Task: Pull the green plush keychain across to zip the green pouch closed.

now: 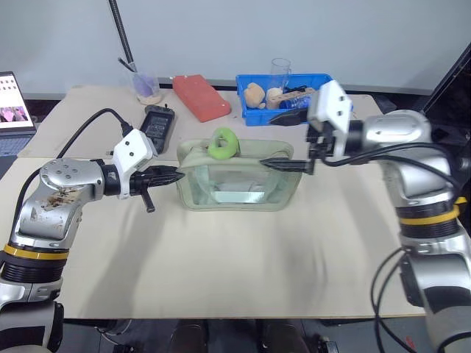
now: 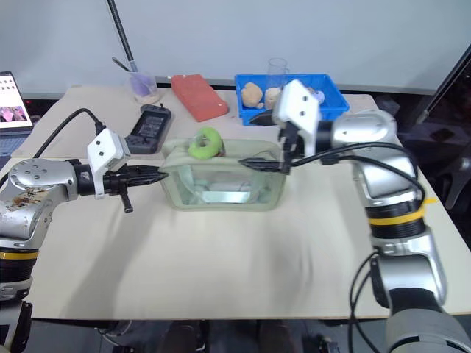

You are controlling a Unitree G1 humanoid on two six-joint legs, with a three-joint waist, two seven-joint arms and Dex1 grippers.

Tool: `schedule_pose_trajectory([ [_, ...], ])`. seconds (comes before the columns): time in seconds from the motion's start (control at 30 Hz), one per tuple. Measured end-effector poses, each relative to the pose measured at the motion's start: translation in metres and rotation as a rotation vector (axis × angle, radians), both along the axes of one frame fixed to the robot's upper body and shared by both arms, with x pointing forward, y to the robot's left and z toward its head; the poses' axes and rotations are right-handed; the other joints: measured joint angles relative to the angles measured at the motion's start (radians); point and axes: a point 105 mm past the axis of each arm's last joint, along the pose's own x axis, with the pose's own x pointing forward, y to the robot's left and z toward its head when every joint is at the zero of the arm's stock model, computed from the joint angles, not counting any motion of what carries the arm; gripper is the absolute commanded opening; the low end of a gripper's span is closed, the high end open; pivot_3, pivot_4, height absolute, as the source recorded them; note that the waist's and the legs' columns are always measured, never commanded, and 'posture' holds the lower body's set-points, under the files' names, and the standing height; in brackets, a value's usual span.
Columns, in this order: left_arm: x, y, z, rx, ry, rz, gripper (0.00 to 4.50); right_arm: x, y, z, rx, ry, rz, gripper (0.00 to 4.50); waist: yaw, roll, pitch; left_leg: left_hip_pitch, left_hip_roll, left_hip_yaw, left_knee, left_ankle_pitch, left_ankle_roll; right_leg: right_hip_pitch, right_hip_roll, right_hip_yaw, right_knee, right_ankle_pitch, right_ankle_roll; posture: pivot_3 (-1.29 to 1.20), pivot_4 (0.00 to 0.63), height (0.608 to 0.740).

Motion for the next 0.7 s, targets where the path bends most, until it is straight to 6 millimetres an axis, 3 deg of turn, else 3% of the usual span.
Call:
schedule_pose_trajectory([
  [0.1,0.0,-0.001,0.0,0.001,-0.001,-0.002,0.0,-0.002,0.022,-0.005,-0.011,0.004,0.046,4.47,0.004,0.0,0.0,-0.001,0.0,0.0,0.0,0.0,0.0,0.0,0.0,0.0,0.0,0.0,0.0,0.0,0.15,0.74],
  [0.23,0.0,-0.001,0.001,0.001,-0.002,-0.002,0.0,0.0,0.03,-0.007,0.003,0.004,0.068,4.47,0.007,0.0,0.0,-0.001,0.0,0.0,0.001,0.0,0.0,0.0,-0.001,0.0,-0.001,0.0,0.0,0.0,0.15,0.74],
  [0.37,0.0,-0.001,0.001,0.001,-0.003,-0.003,0.0,0.0,0.035,-0.01,0.016,0.026,0.083,3.35,0.005,0.0,0.0,-0.001,0.0,0.0,0.0,0.0,0.0,0.0,0.0,-0.001,0.0,0.0,0.0,0.0,0.15,0.74],
  [0.63,0.0,-0.003,0.002,-0.002,-0.007,-0.006,0.0,0.005,0.039,-0.014,0.027,0.042,0.086,0.42,0.005,0.0,0.0,-0.001,0.0,0.0,0.0,0.0,0.0,0.0,0.0,-0.001,0.0,0.0,0.0,0.0,0.15,0.74],
  [0.7,0.001,-0.005,0.002,-0.006,-0.008,-0.011,0.0,0.006,0.039,-0.012,0.03,0.035,0.087,0.06,0.006,0.0,0.0,-0.001,0.0,0.0,0.0,0.0,0.0,0.0,0.0,-0.001,0.0,0.0,0.0,0.0,0.15,0.74],
])
